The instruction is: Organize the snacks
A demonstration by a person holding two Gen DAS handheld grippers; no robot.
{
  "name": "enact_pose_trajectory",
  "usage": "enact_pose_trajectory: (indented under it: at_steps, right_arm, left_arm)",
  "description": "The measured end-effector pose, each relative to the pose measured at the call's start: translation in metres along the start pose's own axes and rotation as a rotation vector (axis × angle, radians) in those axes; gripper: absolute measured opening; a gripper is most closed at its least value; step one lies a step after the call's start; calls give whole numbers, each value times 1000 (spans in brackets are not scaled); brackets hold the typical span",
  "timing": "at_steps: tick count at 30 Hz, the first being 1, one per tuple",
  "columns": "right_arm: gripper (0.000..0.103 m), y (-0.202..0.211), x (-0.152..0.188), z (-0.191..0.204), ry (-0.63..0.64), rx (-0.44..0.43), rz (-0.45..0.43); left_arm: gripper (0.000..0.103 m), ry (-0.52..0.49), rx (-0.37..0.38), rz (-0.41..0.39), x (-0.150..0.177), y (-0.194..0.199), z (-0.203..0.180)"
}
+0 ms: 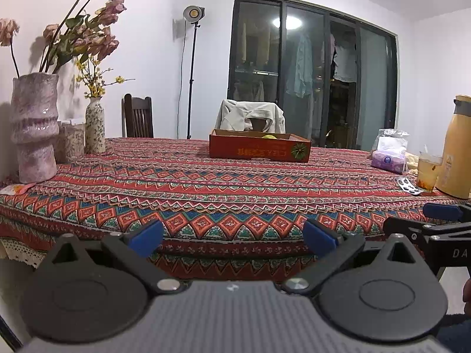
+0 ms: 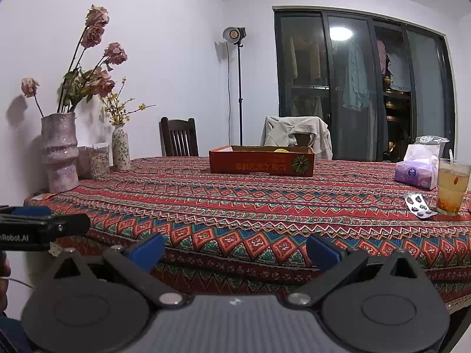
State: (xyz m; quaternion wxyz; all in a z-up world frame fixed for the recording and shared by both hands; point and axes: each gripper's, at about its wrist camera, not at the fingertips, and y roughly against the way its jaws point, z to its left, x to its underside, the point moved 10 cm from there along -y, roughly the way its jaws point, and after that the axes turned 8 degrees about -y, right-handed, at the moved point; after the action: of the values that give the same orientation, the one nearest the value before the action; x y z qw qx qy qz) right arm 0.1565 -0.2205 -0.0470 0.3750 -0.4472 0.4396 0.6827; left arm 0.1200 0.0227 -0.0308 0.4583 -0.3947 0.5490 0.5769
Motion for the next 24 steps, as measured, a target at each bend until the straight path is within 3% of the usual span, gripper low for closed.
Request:
enact_pose_trajectory:
  at_steps: [24]
  right_arm:
    - [103,-1,-2,-1,4,-1,-5]
  left_arm:
    - [103,-15,2,-5,0,1,-1]
